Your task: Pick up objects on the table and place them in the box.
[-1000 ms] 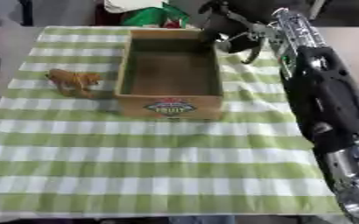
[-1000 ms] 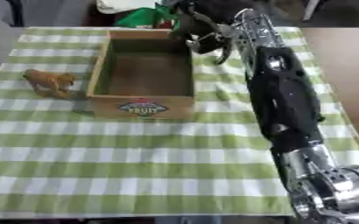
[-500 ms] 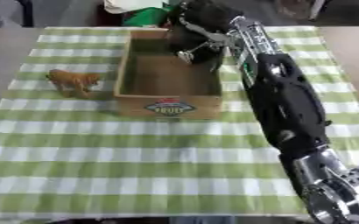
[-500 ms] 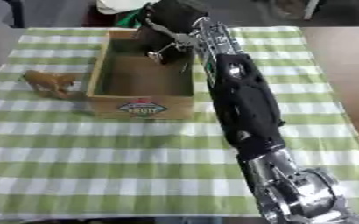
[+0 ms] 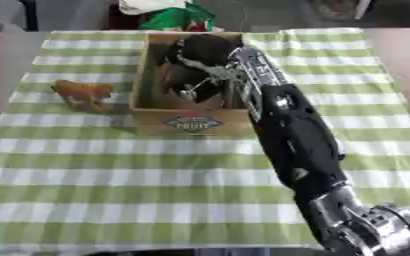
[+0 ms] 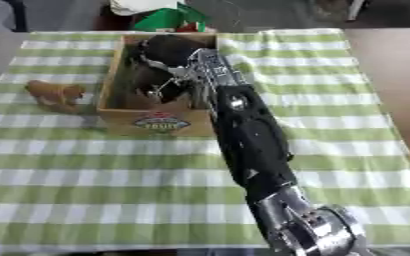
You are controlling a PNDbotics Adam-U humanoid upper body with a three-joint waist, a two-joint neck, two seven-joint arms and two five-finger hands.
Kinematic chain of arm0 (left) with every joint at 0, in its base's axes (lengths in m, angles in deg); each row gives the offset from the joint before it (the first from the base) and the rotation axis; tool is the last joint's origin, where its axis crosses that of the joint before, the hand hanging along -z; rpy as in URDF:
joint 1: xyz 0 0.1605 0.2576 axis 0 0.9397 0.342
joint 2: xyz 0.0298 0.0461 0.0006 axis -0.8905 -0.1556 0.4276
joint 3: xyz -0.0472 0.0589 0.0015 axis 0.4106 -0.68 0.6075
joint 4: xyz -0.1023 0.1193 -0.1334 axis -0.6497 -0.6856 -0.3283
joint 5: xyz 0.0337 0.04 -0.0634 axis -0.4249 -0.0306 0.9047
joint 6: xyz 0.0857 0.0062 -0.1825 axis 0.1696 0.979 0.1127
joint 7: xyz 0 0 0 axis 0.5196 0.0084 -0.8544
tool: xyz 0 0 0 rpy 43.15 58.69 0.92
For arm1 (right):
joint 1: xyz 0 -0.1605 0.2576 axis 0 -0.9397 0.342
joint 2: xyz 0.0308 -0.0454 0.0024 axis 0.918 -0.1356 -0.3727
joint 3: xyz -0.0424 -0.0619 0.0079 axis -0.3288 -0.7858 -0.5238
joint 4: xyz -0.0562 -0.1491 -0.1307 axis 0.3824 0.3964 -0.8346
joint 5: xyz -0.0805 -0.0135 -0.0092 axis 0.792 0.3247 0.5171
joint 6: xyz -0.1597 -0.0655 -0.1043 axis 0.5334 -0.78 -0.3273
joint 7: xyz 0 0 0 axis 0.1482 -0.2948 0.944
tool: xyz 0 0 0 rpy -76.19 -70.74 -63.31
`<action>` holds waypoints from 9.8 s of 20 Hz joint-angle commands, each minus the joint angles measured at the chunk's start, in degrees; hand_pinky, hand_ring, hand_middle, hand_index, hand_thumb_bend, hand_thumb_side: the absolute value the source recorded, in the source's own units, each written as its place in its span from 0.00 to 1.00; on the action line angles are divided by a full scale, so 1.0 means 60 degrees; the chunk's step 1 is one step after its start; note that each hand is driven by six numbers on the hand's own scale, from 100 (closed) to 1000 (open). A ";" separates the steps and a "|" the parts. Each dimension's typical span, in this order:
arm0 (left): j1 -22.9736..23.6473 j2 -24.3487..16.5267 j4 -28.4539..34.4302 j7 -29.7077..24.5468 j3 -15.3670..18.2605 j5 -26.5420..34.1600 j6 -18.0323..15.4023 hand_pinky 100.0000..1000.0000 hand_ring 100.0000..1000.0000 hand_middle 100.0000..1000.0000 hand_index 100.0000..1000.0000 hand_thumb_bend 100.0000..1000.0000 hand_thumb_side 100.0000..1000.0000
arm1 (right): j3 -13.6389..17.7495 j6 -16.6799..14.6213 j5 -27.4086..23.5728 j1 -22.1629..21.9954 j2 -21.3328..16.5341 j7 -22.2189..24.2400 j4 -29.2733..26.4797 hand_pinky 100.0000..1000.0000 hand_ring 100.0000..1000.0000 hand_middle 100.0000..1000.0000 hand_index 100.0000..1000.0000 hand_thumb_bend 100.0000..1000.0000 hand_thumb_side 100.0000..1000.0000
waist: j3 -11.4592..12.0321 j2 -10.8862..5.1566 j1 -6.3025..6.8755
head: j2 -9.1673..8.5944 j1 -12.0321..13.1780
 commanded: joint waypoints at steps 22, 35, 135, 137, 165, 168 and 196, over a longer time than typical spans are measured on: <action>-0.0138 -0.0185 0.0151 -0.0026 0.0029 -0.0008 0.0011 0.63 0.64 0.59 0.72 0.30 0.40 | 0.0793 0.1169 -0.1204 0.0265 -0.0130 0.2764 -0.0229 0.86 0.85 0.86 0.93 0.00 0.35 | -0.0020 -0.0166 0.0004 | -0.0082 0.0047; -0.0392 -0.0870 -0.0317 -0.0075 -0.0081 -0.0305 -0.0146 0.63 0.65 0.60 0.72 0.31 0.40 | 0.1179 0.1442 -0.3368 0.0316 -0.0852 0.0810 -0.2226 0.83 0.77 0.78 0.89 0.00 0.16 | -0.0144 -0.0225 0.0074 | -0.0044 0.0147; -0.4627 -0.2575 -0.5990 0.1157 -0.2103 -0.7620 -0.3869 0.32 0.05 0.01 0.23 0.00 0.10 | 0.0739 0.2378 -0.7659 -0.0388 -0.2097 0.1307 -0.3118 0.82 0.70 0.68 0.83 0.00 0.12 | -0.1062 -0.0178 0.0164 | 0.0029 0.0668; -0.4781 -0.2554 -0.5805 0.1116 -0.2116 -0.7288 -0.3723 0.33 0.05 0.01 0.24 0.00 0.10 | 0.0707 0.2349 -0.7656 -0.0404 -0.2077 0.1336 -0.3086 0.82 0.70 0.68 0.83 0.00 0.12 | -0.1066 -0.0195 0.0165 | 0.0044 0.0679; -0.6684 -0.0517 -0.5676 -0.0769 -0.3996 -0.7135 -0.4498 0.47 0.20 0.15 0.36 0.00 0.04 | -0.0129 0.1373 -0.7335 -0.0994 -0.0829 0.2205 -0.2259 0.83 0.69 0.66 0.81 0.00 0.15 | -0.1486 -0.0268 0.0216 | 0.0081 0.1089; -0.6722 -0.0405 -0.5733 -0.1181 -0.3993 -0.7163 -0.4702 0.47 0.20 0.15 0.36 0.00 0.04 | -0.0133 0.1366 -0.7334 -0.1044 -0.0779 0.2237 -0.2263 0.83 0.69 0.66 0.81 0.00 0.15 | -0.1494 -0.0267 0.0211 | 0.0085 0.1081; -0.6732 -0.0108 -0.5654 -0.4878 -0.3471 -0.6863 -0.4392 0.82 0.88 0.89 0.88 0.47 0.71 | -0.0130 0.1230 -0.7110 -0.1152 -0.0770 0.2361 -0.2022 0.83 0.70 0.67 0.81 0.00 0.16 | -0.1538 -0.0211 0.0140 | 0.0066 0.1054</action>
